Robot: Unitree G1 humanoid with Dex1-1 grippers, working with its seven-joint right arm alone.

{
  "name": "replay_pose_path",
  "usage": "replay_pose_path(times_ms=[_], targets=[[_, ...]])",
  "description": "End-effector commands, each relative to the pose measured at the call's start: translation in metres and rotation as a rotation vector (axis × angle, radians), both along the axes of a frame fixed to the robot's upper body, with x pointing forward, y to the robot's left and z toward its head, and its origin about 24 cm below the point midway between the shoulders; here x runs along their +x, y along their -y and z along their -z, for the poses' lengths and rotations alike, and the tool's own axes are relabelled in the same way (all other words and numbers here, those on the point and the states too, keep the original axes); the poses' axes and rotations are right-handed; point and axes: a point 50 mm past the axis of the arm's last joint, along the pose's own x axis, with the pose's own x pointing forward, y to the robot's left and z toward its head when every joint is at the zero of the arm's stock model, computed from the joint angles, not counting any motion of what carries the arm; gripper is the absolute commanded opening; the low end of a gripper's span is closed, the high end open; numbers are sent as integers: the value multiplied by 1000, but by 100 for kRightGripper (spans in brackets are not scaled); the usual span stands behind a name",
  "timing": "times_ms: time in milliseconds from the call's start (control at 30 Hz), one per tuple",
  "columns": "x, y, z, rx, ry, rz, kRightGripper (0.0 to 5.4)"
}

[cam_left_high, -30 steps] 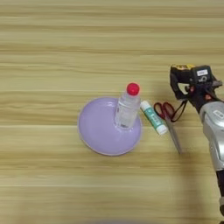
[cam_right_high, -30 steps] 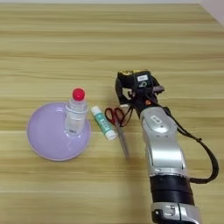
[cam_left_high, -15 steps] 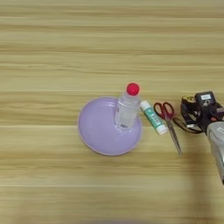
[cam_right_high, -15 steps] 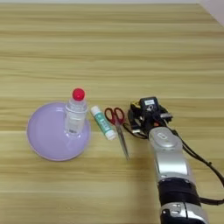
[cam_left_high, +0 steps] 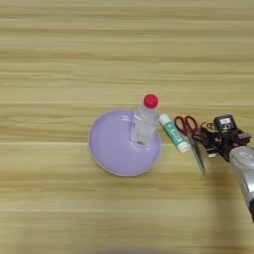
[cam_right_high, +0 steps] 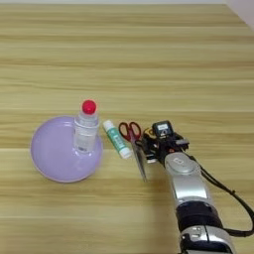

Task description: Move the objects on the table

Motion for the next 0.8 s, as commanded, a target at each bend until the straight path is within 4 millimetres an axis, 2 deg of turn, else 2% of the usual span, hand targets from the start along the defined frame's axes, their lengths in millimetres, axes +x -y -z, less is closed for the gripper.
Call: replay_pose_path(times_ms=[33, 333, 733, 800], targets=[[26, 6, -35, -71, 120, -31, 399], [20, 12, -19, -51, -5, -14, 397], [22, 14, -20, -8, -5, 3, 397], [22, 14, -20, -7, -4, 0, 435]])
